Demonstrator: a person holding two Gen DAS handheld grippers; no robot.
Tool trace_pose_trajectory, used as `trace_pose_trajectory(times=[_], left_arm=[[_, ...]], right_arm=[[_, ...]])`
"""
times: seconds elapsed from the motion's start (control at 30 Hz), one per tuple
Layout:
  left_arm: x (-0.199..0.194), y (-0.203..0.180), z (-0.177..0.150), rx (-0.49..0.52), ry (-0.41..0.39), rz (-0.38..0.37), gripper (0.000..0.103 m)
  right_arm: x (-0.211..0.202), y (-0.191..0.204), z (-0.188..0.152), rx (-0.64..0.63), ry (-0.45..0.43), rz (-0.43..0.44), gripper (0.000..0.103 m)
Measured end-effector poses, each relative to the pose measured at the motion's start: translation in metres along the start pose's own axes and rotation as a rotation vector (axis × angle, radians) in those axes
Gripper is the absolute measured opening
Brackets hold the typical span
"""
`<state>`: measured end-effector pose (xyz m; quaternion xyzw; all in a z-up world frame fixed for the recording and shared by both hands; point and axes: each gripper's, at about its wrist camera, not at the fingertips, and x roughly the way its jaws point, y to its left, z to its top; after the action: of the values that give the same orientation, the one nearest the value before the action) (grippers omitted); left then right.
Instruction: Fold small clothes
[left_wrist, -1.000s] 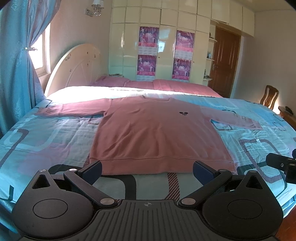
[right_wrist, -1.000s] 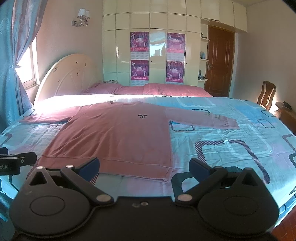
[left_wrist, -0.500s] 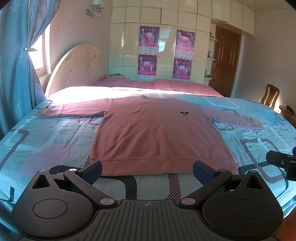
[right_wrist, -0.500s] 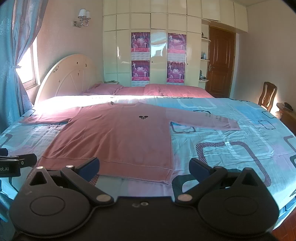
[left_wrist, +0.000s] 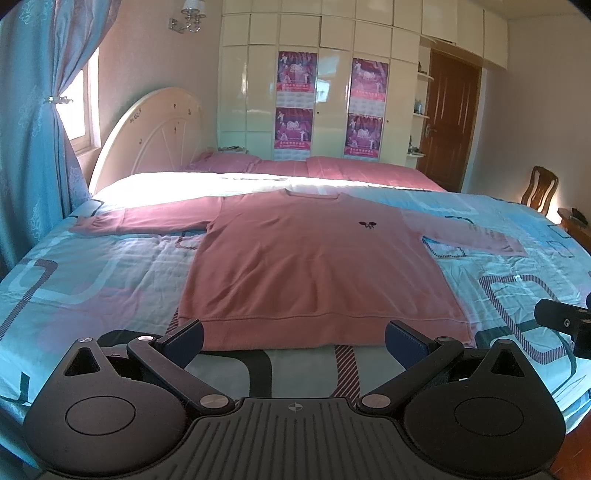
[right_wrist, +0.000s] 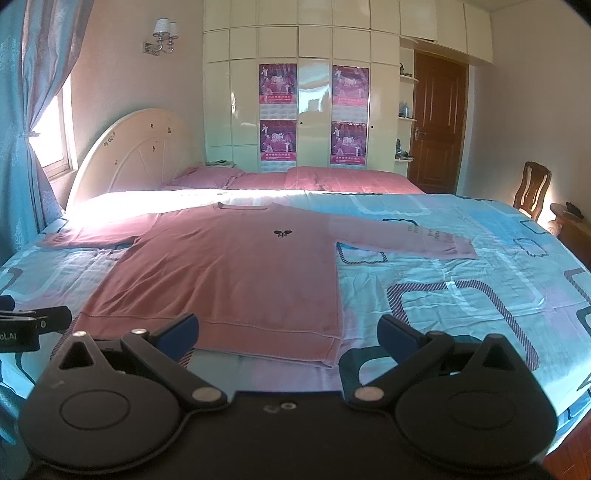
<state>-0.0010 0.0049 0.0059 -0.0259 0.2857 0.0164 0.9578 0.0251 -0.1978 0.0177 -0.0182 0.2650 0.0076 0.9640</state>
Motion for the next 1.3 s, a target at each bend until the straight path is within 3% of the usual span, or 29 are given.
trace_pose_trajectory(times=[0.97,1.1,1.3], left_arm=[[0.001,0.008,-0.003,-0.011,0.010,-0.010,0.103],[0.013,0.012,0.001,-0.025,0.018,-0.011,0.103],[0.046,0.024,0.015,-0.079,0.046,-0.088,0.103]], right_arm=[[0.004,0.007,-0.004,0.018,0.006,0.002,0.103],[0.016,0.006,-0.002,0.033,0.015,-0.009,0.103],[0.044,0.000,0.007,0.050,0.016,-0.051,0.103]])
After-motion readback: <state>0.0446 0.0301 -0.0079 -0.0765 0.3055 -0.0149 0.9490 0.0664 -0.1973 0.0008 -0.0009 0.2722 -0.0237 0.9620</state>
